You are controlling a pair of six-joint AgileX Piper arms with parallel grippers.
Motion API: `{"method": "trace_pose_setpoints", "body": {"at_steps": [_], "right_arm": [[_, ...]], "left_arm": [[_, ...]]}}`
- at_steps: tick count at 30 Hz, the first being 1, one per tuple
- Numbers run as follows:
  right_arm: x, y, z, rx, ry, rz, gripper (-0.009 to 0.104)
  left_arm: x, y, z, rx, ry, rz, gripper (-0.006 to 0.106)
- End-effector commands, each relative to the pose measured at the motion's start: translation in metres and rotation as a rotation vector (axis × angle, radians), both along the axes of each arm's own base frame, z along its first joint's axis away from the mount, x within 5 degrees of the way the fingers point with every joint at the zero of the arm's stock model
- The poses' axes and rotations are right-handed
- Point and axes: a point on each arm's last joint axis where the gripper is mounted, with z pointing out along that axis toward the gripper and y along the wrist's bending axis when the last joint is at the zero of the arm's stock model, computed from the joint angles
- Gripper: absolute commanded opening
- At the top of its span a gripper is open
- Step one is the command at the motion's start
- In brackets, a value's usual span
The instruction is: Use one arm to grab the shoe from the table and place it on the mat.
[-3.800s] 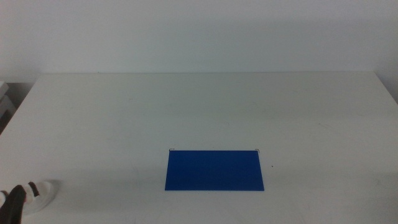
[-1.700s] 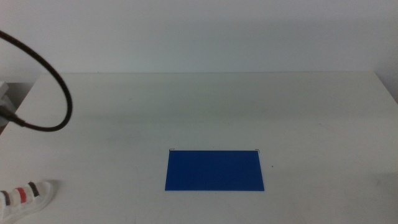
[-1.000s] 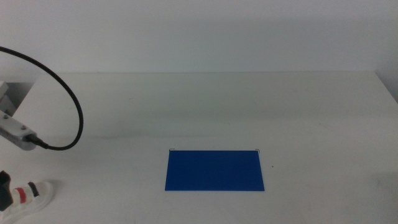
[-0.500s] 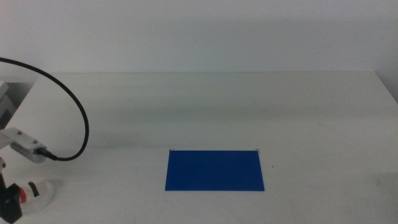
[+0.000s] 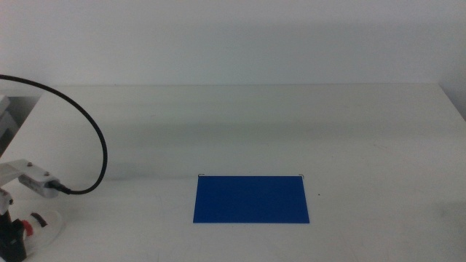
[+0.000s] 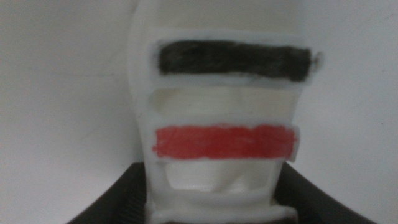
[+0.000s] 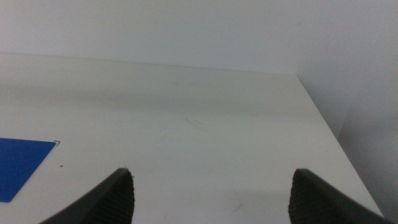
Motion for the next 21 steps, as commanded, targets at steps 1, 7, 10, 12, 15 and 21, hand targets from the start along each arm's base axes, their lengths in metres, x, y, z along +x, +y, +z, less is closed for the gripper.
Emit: {"method": "trace_pose_setpoints", "body": {"at_steps": [1, 7, 10, 12, 15, 21], "right_arm": [[-0.001, 0.0, 0.007, -0.018, -0.097, -0.005, 0.064], [-0.001, 0.0, 0.007, -0.018, -0.097, -0.005, 0.064], [-0.001, 0.0, 0.007, -0.018, -0.097, -0.005, 0.064], [-0.001, 0.0, 0.007, -0.018, -0.097, -0.005, 0.064], [-0.001, 0.0, 0.007, -0.018, -0.097, -0.005, 0.064], [-0.001, 0.0, 0.007, -0.018, -0.097, -0.005, 0.064]], "left_arm": [[0.0, -0.002, 0.015, -0.001, -0.026, 0.015, 0.038], [0.001, -0.01, 0.028, -0.047, -0.002, 0.009, 0.013], [0.007, -0.02, 0.045, -0.039, 0.0, 0.012, 0.01], [0.013, -0.03, 0.056, -0.033, -0.011, 0.005, 0.01], [0.022, -0.049, 0.07, -0.022, -0.034, -0.001, 0.01], [0.04, -0.106, 0.089, 0.004, -0.119, -0.048, 0.01]]}}
